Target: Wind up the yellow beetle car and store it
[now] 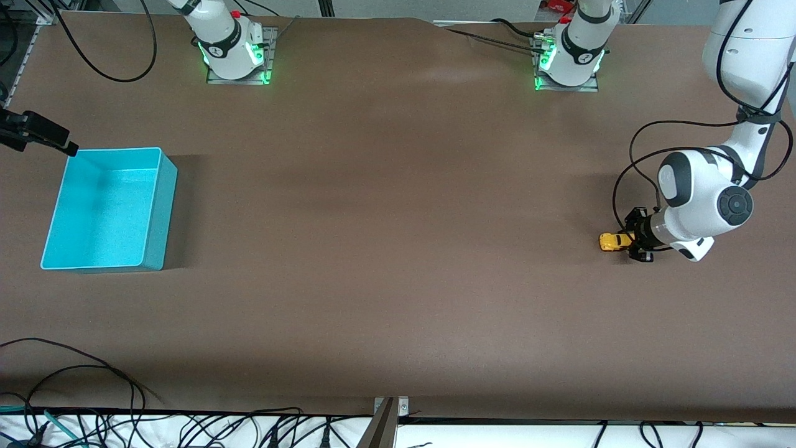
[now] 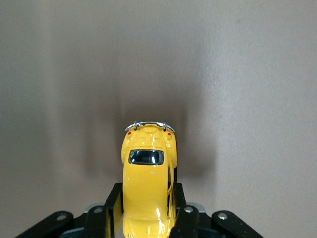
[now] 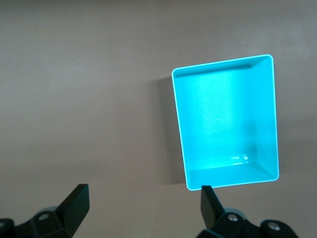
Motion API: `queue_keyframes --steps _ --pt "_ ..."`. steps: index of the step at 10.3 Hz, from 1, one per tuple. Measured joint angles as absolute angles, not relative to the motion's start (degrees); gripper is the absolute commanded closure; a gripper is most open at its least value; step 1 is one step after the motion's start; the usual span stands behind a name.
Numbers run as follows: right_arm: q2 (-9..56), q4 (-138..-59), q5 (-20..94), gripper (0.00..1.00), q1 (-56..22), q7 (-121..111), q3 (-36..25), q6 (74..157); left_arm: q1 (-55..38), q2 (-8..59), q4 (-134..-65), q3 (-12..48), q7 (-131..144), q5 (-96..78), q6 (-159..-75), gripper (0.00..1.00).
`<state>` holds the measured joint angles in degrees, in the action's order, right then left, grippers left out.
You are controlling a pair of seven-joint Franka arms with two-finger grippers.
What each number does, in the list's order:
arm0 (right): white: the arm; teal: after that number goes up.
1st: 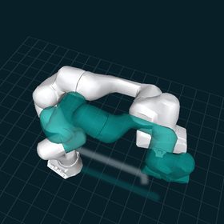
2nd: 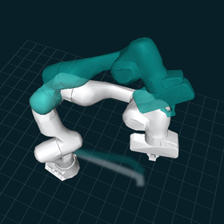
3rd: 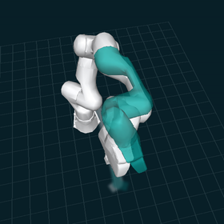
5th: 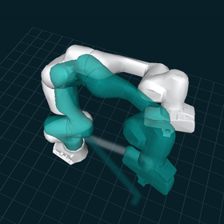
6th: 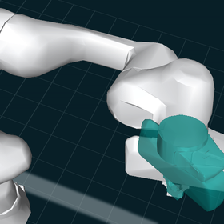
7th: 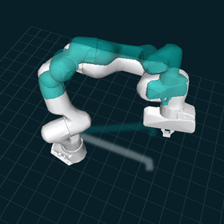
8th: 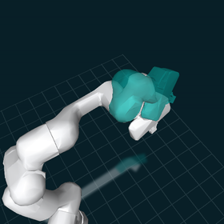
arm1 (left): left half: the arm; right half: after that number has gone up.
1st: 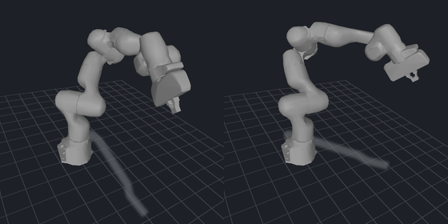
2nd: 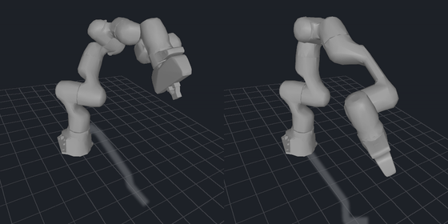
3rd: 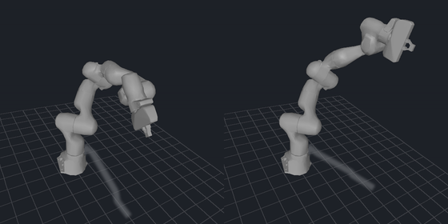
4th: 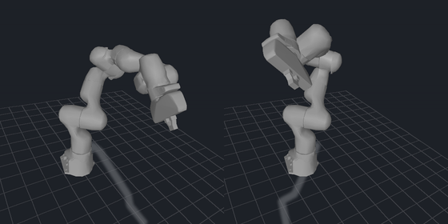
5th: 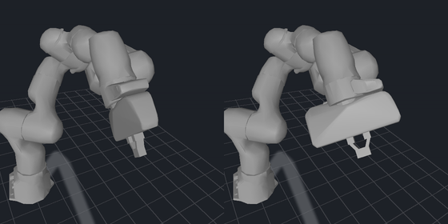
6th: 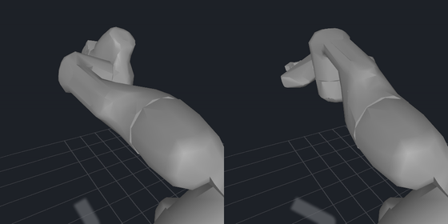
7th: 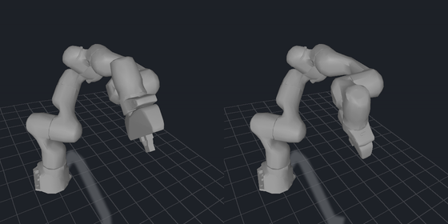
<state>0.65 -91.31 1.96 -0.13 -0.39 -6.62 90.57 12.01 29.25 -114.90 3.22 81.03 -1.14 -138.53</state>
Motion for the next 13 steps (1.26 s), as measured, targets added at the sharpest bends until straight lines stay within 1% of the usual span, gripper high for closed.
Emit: queue_keyframes --steps 4,13 --pt "0.70 -91.30 1.96 0.00 -0.13 -0.39 -6.63 90.66 13.54 29.40 -114.67 3.21 77.39 -1.11 -138.53 1.00" --pt "0.41 -91.30 1.96 0.00 -0.13 -0.44 -6.63 90.73 13.68 29.44 -114.62 3.22 77.23 -1.09 -138.53 1.00"
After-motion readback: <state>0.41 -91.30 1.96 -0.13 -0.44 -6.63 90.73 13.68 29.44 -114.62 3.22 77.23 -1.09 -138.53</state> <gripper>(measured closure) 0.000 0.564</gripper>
